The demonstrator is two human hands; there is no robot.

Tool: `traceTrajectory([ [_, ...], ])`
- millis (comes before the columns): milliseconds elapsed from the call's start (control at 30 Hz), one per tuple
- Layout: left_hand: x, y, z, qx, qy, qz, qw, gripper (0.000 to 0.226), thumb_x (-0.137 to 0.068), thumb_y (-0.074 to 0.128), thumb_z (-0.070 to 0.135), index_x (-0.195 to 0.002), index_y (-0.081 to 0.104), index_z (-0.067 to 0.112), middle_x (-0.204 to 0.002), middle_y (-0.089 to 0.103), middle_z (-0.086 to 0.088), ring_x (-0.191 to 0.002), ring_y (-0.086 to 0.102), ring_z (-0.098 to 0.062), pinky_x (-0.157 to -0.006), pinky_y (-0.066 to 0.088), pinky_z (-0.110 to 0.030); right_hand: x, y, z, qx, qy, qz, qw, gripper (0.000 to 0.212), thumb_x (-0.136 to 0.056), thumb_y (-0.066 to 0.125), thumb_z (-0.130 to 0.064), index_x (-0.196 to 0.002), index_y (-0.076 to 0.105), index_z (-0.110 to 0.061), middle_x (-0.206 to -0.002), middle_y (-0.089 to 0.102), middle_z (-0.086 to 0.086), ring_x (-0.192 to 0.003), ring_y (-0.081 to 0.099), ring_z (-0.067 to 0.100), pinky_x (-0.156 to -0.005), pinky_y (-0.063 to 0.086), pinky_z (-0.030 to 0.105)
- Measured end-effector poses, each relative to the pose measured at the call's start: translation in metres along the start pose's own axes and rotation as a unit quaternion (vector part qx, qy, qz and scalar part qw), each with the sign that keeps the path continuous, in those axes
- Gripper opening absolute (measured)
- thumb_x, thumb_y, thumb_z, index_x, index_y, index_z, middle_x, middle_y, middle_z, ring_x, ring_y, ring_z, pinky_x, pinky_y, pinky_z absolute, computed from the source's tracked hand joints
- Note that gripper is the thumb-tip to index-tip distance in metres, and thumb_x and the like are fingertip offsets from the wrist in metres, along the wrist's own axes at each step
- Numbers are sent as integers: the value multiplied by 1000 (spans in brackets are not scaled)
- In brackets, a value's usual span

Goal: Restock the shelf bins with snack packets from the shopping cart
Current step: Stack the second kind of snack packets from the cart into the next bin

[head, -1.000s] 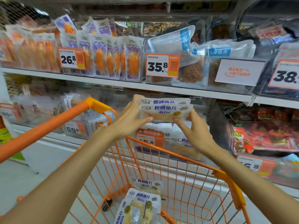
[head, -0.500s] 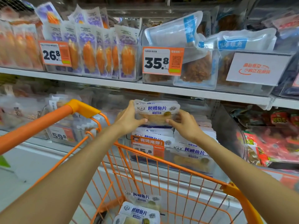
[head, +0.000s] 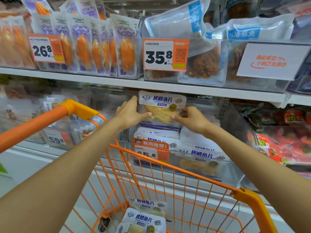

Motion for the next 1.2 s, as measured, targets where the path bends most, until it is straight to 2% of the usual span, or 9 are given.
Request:
traceTrajectory([
  [400, 3, -1, -4, 13, 19, 0, 1000, 60, -79, 71, 48, -127, 49, 19, -130, 59, -3, -121, 53, -27, -101, 41, -49, 4, 2, -4, 26, -28, -29, 999, 22, -92, 61, -27, -112, 62, -18, -108, 69, 6, -101, 63, 23, -94, 50, 42],
  [500, 3, 7, -2, -59, 10, -21, 998, 61, -80, 69, 50, -128, 50, 17, -129, 59, -5, -123, 49, -29, -100, 40, -44, 7, 13, 8, 38, 3, -54, 998, 6, -93, 60, -27, -88, 59, -24, -93, 67, 0, -90, 63, 20, -78, 50, 32],
  [567, 3, 10, 5, -132, 9, -33, 991, 62, -82, 67, 50, -129, 48, 14, -129, 56, -8, -126, 43, -30, -97, 38, -41, 10, 17, 14, 44, 25, -52, 997, 19, -93, 60, -28, -75, 53, -25, -76, 58, -7, -72, 54, 10, -62, 38, 23],
  [633, 3, 7, 8, -160, 12, -24, 987, 71, -80, 68, 51, -132, 41, 12, -132, 52, -10, -128, 38, -30, -97, 36, -41, 9, 17, 17, 51, 34, -30, 998, 18, -90, 64, -30, -85, 59, -13, -80, 61, 5, -73, 52, 14, -61, 37, 25],
  [700, 4, 4, 11, -152, 33, -4, 988, 85, -77, 73, 48, -141, 29, 12, -139, 43, -10, -130, 34, -30, -99, 36, -42, 8, 10, 16, 79, 32, 23, 996, 40, -85, 70, -31, -113, 54, -8, -94, 64, 10, -85, 58, 20, -71, 46, 33],
  [833, 8, 10, 17, -166, 93, -18, 982, 94, -79, 72, 44, -151, 15, 24, -149, 32, -3, -134, 33, -28, -103, 37, -43, 12, 11, 4, 136, -19, 71, 988, 102, -83, 73, -28, -150, -3, -37, -97, 60, 4, -82, 62, 25, -71, 53, 41],
  [933, 9, 11, 12, -198, 90, -28, 976, 90, -79, 70, 49, -151, 19, 27, -149, 32, -2, -134, 33, -28, -101, 36, -42, 9, 15, 3, 195, -24, 47, 979, 87, -84, 71, -34, -149, 14, -34, -133, 46, 7, -104, 58, 29, -85, 52, 43],
  [1033, 12, 13, 12, -204, 89, -33, 974, 87, -80, 69, 51, -149, 22, 29, -149, 33, -1, -134, 32, -26, -100, 36, -40, 6, 13, 4, 195, -13, 38, 980, 78, -80, 74, -33, -143, 29, -28, -136, 34, 8, -112, 54, 31, -93, 50, 42],
  [1200, 11, 12, 7, -190, 67, -53, 978, 88, -77, 71, 51, -149, 24, 29, -149, 33, 2, -136, 31, -24, -98, 39, -41, 3, 18, -4, 209, 0, 25, 978, 76, -80, 74, -27, -142, 29, -21, -138, 29, 10, -112, 53, 30, -91, 50, 40],
])
Point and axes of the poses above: each hand's wrist, its own x-axis away from the middle knuckle, its own y-axis out of the palm, z = x × y, the point moved 9 cm from there along -x, towards the middle knuckle
